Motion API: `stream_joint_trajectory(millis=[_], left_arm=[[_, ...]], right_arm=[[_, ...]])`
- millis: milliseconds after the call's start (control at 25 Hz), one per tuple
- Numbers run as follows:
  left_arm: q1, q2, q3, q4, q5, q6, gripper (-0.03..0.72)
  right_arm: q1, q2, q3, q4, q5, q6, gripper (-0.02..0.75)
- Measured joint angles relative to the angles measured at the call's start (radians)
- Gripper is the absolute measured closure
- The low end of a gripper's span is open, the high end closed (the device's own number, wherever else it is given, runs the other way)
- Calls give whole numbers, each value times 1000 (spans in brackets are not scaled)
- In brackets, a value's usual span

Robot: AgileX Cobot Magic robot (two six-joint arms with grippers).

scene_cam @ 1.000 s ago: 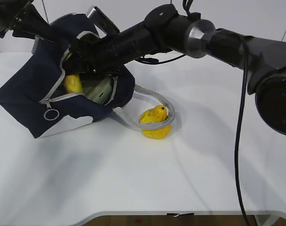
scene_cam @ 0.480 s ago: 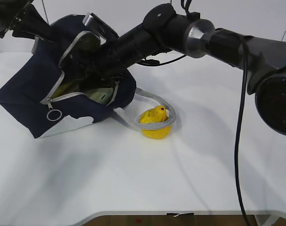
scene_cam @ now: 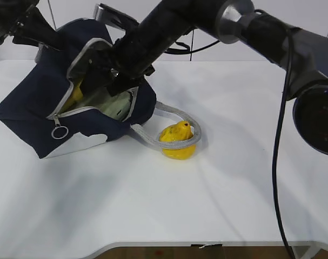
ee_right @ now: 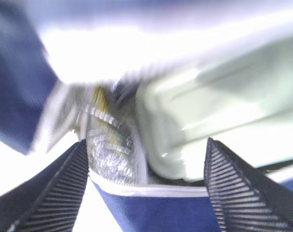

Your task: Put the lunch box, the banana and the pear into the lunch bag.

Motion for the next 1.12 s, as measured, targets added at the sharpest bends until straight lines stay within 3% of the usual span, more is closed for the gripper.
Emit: stream_joint_trajectory(millis=[160, 480, 920, 1120], left_arm=[[0, 0, 0, 22, 0, 0, 683], [0, 0, 0, 72, 0, 0, 683], [0, 0, 0, 96, 0, 0, 683], [0, 0, 0, 99, 0, 0, 683]], right_arm=[[0, -2, -74, -74, 9, 77, 149], [0, -78, -51, -213, 22, 308, 192], [0, -334, 288, -248, 22, 332, 205], [0, -484, 489, -371, 22, 332, 212]])
